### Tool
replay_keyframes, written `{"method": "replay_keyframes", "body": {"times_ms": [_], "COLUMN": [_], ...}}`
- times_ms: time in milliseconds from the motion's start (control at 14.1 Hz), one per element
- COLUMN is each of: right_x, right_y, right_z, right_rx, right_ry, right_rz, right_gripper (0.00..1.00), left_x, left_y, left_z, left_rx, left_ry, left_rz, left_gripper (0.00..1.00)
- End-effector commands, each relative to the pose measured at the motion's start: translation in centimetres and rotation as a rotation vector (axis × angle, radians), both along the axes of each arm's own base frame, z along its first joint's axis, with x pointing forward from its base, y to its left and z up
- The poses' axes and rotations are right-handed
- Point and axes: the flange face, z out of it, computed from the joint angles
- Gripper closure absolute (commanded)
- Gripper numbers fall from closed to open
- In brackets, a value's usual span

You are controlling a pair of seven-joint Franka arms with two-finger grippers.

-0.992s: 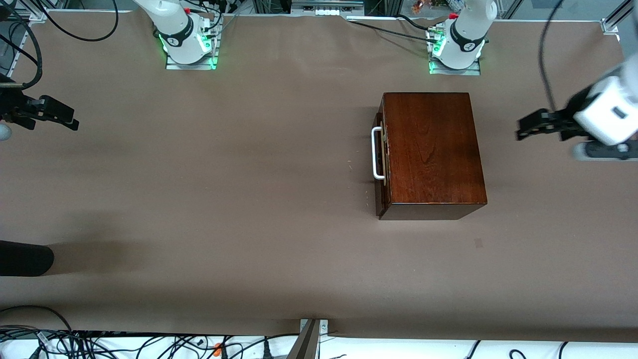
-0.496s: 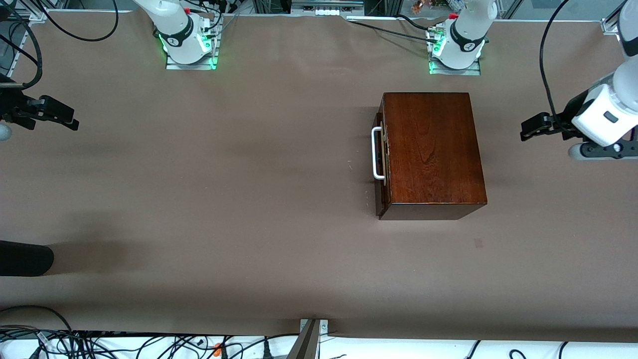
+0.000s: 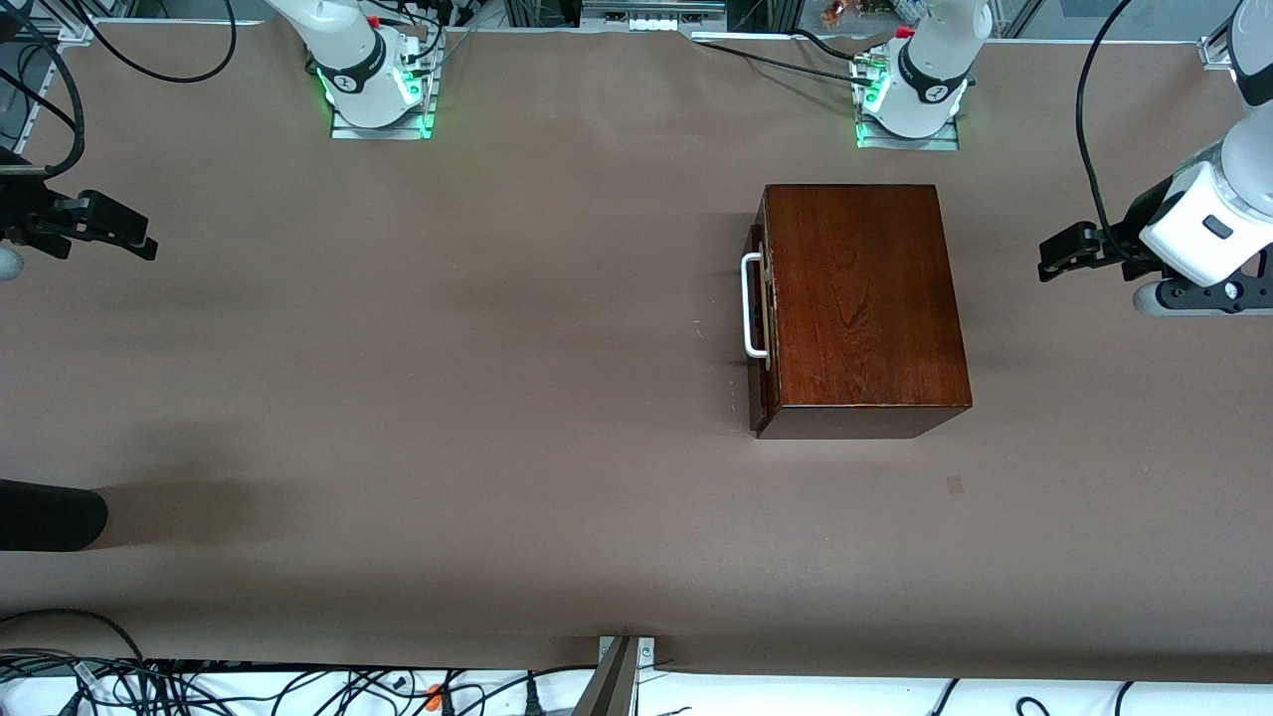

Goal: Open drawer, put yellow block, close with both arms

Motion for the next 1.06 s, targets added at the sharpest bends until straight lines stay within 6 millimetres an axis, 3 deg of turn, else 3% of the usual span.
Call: {"method": "replay_keyframes", "body": {"times_ms": [0,992], "right_x": [-0.18,-0.12], "right_y": [0.06,0.06], "right_z": [0.15,0.08], "right_rx": [0.015,0.015], "right_ry": [-0.006,-0.006], "right_rz": [0.01,0.01], "right_gripper": [0.0,0.0], "left_x": [-0.43,-0.65], "left_y": [-1.99,-1.25], "left_z": [1.19,1.34], "left_rx": [-0.01,0.0], "left_ry": [-0.017,-0.006], "left_rz": [-0.059,-0.038], "left_gripper": [0.0,0.0]}}
